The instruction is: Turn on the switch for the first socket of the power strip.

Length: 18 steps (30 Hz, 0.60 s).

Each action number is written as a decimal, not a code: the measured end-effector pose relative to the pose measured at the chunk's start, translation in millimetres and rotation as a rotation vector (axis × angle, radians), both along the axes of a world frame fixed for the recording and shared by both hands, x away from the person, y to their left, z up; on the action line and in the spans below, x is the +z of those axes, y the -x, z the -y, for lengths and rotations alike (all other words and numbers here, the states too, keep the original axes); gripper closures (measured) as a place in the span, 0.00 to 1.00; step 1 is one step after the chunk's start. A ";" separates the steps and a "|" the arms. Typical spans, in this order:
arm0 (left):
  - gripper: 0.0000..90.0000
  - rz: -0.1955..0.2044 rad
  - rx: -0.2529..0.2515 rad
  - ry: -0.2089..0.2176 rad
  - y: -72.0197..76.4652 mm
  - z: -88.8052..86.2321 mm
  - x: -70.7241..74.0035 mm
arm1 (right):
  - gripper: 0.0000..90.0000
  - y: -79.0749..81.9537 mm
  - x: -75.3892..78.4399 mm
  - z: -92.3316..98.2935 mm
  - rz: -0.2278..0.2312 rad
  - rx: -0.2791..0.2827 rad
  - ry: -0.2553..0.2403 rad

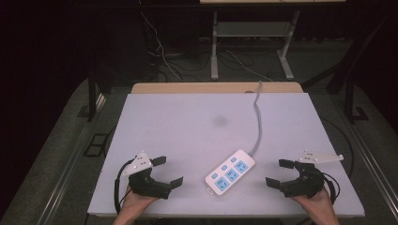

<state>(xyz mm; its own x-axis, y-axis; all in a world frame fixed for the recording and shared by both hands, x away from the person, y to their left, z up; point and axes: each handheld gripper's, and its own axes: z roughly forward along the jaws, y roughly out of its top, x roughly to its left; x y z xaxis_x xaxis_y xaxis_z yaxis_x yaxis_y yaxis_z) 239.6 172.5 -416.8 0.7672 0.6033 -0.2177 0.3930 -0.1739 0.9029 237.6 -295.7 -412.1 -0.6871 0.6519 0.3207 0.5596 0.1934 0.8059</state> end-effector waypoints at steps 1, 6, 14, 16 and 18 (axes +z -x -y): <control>0.00 0.000 0.000 0.000 0.0 0.0 0.0 | 0.00 -0.1 -0.1 -0.1 -0.001 0.000 0.000; 0.00 0.000 -0.001 -0.001 -0.4 -0.3 -0.2 | 0.00 0.1 0.0 0.2 -0.001 0.002 0.000; 0.00 -0.002 0.004 0.001 -0.7 -0.9 -0.2 | 0.00 -0.3 -0.1 -0.3 -0.002 0.007 0.003; 0.00 -0.003 0.007 0.002 -0.7 -1.0 -0.2 | 0.00 -0.5 -0.2 -0.2 -0.004 0.006 0.002; 0.00 -0.004 0.005 0.003 -0.7 -1.1 -0.2 | 0.00 -0.6 -0.2 -0.4 -0.007 0.006 0.002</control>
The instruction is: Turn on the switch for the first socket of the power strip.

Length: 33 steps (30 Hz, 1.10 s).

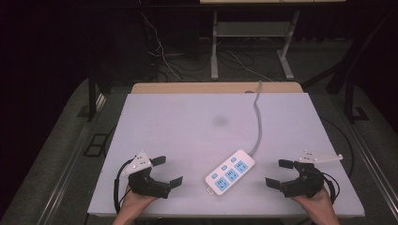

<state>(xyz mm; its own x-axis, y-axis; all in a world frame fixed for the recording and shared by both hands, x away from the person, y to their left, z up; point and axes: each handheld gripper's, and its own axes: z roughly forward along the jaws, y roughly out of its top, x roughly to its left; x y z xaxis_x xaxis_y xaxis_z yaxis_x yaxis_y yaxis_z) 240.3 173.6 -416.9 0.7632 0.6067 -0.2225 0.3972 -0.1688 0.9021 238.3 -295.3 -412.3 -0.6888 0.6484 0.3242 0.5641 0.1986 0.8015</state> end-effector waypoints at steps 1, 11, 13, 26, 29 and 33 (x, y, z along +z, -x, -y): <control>0.00 0.000 0.000 0.000 0.0 0.0 0.0 | 0.00 -0.1 0.0 -0.2 -0.001 0.000 0.000; 0.00 -0.002 -0.001 0.000 -0.2 -0.3 -0.2 | 0.00 -0.4 -0.9 -1.9 -0.011 0.012 0.005; 0.00 -0.002 -0.001 0.000 -0.2 -0.5 -0.1 | 0.00 -0.1 -0.8 -2.8 -0.013 0.015 0.007; 0.00 -0.008 -0.013 -0.001 -0.5 0.7 -0.6 | 0.00 -0.2 3.9 -7.7 -0.024 0.030 0.038; 0.00 -0.010 -0.017 -0.004 -0.5 1.2 -0.9 | 0.00 -1.9 5.9 -8.4 -0.027 0.034 0.040; 0.00 -0.011 -0.018 -0.004 -0.6 1.6 -1.2 | 0.00 -5.4 8.0 -9.6 -0.034 0.045 0.049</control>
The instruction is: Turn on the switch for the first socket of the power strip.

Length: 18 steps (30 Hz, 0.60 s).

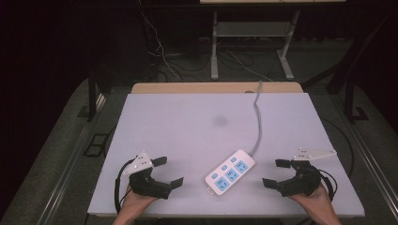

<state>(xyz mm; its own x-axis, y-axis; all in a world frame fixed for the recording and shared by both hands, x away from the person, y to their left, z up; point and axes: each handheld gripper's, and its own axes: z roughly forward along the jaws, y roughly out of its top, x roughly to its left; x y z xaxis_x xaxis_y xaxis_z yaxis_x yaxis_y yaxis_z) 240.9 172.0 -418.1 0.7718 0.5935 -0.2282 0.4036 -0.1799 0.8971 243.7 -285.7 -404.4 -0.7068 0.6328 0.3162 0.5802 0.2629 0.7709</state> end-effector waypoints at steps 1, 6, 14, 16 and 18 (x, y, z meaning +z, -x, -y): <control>0.00 0.000 -0.001 -0.001 -0.1 0.0 0.0 | 0.00 -0.9 0.5 -0.3 -0.006 0.002 0.002; 0.00 -0.003 -0.002 0.000 -0.1 0.1 -0.4 | 0.00 -6.6 2.5 -1.7 -0.017 0.020 0.010; 0.00 -0.006 -0.005 -0.002 0.1 1.0 -0.7 | 0.00 -13.2 9.1 -8.0 -0.023 0.051 0.030; 0.00 -0.006 -0.005 -0.003 0.2 0.9 -0.6 | 0.00 -14.9 11.2 -10.1 -0.024 0.059 0.034; 0.00 -0.006 -0.006 -0.003 0.2 0.7 -0.6 | 0.00 -16.9 13.0 -11.8 -0.022 0.066 0.039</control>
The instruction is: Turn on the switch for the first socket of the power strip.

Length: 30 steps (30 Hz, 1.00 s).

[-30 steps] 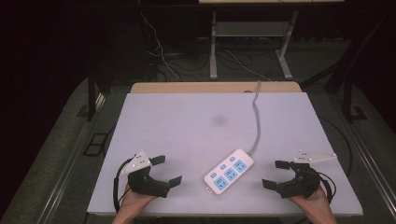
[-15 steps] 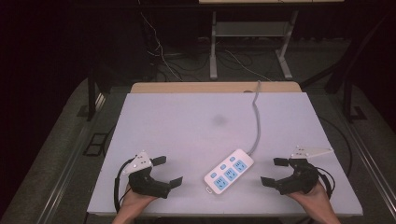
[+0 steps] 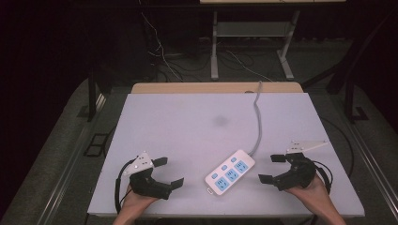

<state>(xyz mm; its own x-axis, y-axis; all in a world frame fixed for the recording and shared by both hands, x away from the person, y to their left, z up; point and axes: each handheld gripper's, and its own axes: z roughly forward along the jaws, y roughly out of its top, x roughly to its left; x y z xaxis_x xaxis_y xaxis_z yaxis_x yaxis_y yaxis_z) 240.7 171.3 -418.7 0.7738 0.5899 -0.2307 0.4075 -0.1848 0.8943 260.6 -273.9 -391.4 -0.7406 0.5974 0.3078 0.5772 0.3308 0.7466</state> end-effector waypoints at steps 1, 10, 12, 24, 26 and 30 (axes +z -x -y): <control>0.00 0.000 0.000 0.000 0.0 0.0 0.0 | 0.00 -0.9 0.9 -0.8 -0.002 0.002 0.001; 0.00 -0.002 -0.004 0.001 -0.3 0.3 -0.3 | 0.00 -7.5 6.6 -7.6 -0.008 0.031 0.025; 0.00 -0.002 -0.004 0.001 -0.2 0.4 -0.3 | 0.00 -9.0 8.4 -9.4 -0.007 0.039 0.031; 0.00 -0.003 -0.004 0.002 -0.2 0.1 -0.2 | 0.00 -23.4 18.5 -24.2 -0.008 0.078 0.065; 0.00 -0.003 -0.003 0.002 0.0 0.1 -0.2 | 0.00 -26.2 19.3 -27.3 -0.010 0.087 0.075; 0.00 -0.002 -0.004 0.002 -0.1 -0.2 -0.2 | 0.00 -31.8 20.1 -32.1 -0.018 0.099 0.093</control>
